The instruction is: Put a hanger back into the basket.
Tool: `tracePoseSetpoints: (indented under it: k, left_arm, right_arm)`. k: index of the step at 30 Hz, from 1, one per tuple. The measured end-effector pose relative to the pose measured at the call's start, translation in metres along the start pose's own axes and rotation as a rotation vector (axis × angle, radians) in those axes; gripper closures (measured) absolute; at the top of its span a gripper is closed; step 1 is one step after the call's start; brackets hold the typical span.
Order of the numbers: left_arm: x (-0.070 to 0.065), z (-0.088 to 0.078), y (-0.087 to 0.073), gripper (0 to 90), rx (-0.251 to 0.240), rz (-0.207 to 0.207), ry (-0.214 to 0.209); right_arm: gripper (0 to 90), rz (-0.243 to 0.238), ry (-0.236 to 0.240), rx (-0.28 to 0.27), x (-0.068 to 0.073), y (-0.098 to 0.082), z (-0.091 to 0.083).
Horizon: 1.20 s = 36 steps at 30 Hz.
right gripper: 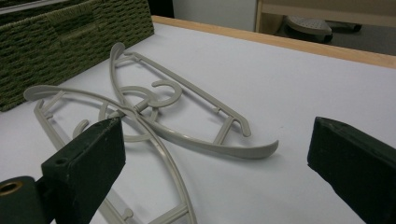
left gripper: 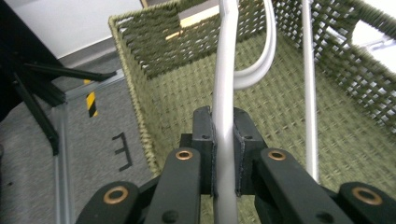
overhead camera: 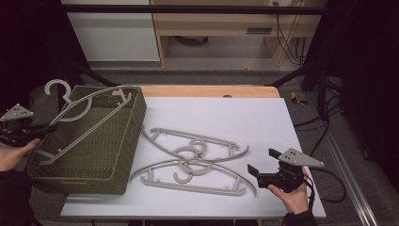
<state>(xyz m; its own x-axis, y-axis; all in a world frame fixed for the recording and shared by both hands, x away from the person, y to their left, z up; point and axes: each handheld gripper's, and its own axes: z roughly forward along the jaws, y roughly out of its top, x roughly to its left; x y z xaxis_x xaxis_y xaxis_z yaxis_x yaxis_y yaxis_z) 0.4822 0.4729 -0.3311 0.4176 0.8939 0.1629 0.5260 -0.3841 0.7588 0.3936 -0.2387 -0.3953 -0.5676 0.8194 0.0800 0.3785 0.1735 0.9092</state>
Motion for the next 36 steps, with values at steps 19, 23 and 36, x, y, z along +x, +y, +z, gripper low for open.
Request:
tracePoseSetpoints:
  k: [19, 23, 36]
  left_arm:
    - [-0.016, 0.038, -0.014, 82.1, 0.142, 0.005, 0.009]
    - [-0.023, 0.046, -0.012, 81.5, 0.174, 0.019, 0.007]
    - [-0.029, 0.03, 0.002, 72.0, 0.158, -0.033, 0.012]
  right_arm:
    - [4.4, -0.003, -0.001, 0.002, 0.001, 0.0, 0.001]
    - [4.4, -0.009, 0.001, 0.007, 0.001, 0.0, 0.002]
    - [4.6, -0.019, 0.013, 0.004, 0.006, 0.003, 0.003]
